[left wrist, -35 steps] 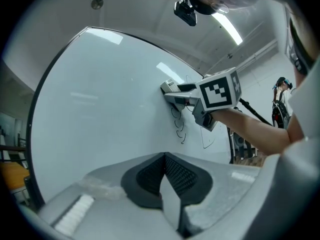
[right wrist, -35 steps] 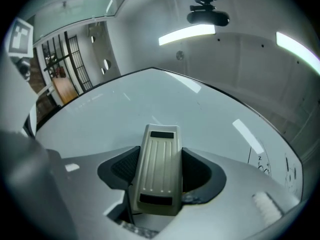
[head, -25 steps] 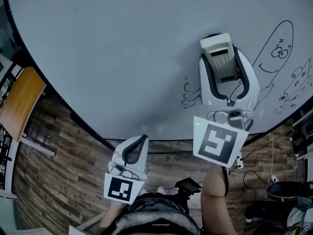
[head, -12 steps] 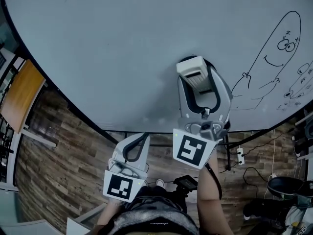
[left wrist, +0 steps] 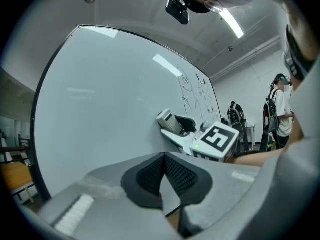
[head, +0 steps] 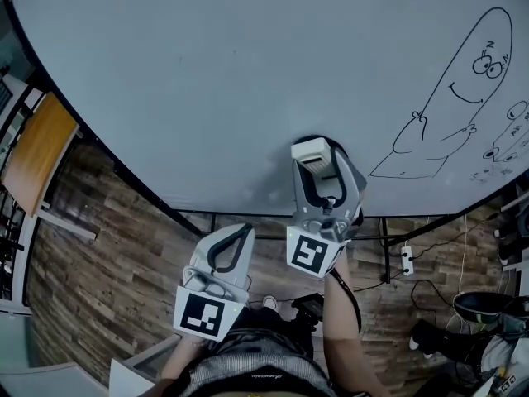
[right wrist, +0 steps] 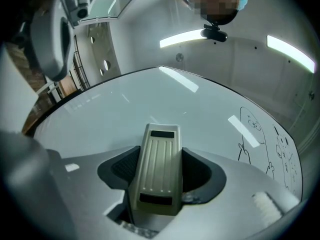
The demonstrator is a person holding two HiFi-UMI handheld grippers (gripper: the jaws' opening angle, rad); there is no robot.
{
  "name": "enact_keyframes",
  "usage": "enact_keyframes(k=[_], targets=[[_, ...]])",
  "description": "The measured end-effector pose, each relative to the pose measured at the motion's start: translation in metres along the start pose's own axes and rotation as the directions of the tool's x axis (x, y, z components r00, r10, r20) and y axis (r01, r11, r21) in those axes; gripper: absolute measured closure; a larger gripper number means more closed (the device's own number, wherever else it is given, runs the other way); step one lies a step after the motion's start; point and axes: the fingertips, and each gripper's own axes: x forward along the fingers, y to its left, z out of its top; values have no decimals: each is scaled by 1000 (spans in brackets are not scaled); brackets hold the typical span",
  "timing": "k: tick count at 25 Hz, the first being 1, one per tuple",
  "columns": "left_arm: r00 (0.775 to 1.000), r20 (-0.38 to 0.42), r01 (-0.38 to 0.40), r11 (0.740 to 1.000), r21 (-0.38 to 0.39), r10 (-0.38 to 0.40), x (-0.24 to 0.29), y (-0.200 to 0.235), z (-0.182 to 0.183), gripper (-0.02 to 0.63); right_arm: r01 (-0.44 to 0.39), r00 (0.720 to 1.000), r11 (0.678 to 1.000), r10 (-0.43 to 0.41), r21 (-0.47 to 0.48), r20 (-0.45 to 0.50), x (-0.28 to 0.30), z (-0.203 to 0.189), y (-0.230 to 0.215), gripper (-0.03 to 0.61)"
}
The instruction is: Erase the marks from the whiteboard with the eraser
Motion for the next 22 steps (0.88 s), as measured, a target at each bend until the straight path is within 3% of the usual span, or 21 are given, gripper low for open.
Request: enact_keyframes(k=[5,10,15,22], targets=[[1000,-15,-15,1000,1,15,-3,-1,-3,609,-8,1000,999,8,-37,-5,-18,-27,25,313],[1000,-14,-14,1000,-6,14,-4,-4,-4,609,-34,999,998,32,-56,-41,-14,-22,26,313],[1000,-1,-10,1000,-11,10,-5,-4,-2,609,-40,999,998,39,-44,-15,11,22,7,313],[998,50,-23,1000,-12,23,-8,6,9,610,44,998,994,-48,99,40,55,95,-67,313]])
